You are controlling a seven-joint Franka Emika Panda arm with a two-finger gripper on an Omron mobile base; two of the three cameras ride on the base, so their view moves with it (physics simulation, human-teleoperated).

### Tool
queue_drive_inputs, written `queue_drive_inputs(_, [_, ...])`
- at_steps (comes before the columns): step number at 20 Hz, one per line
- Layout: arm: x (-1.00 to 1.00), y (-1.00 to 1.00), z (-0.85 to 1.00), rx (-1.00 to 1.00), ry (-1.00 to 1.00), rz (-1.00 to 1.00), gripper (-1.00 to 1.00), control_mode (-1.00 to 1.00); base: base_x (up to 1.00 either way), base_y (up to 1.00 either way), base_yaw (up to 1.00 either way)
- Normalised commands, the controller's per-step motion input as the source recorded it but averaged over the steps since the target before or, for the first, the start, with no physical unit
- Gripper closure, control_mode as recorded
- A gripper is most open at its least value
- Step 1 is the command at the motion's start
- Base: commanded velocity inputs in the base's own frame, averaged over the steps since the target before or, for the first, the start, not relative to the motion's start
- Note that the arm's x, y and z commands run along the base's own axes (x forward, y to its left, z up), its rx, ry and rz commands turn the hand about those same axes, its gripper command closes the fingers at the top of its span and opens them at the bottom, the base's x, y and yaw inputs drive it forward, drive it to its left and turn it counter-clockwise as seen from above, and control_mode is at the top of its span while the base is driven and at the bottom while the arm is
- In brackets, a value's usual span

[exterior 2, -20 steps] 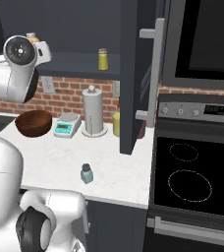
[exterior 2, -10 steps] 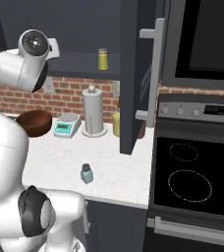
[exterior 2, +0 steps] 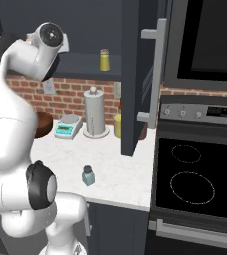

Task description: Put the shaker and condiment bottle from the counter next to their counterparts in the cabinet.

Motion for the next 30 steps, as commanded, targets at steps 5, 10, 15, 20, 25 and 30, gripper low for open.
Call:
queue_drive_inputs(5, [0.05,0.02,-0.09,0.00,-0.01,0.00,1.00,-1.00,0.00,0.00,0.00])
queue_drive_inputs(10, [0.32,0.01,-0.03,0.00,0.08,0.08,1.00,-1.00,0.00,0.00,0.00])
queue_drive_inputs(15, [0.24,0.02,0.00,0.00,0.04,0.05,1.00,-1.00,0.00,0.00,0.00])
queue_drive_inputs(20, [0.21,0.03,0.00,0.00,0.01,0.04,1.00,-1.00,0.00,0.00,0.00])
queue_drive_inputs(25, [0.02,0.12,0.00,-0.02,0.00,0.01,1.00,-1.00,0.00,0.00,0.00])
queue_drive_inputs(30, [0.00,0.11,0.00,-0.06,0.00,0.00,1.00,-1.00,0.00,0.00,0.00])
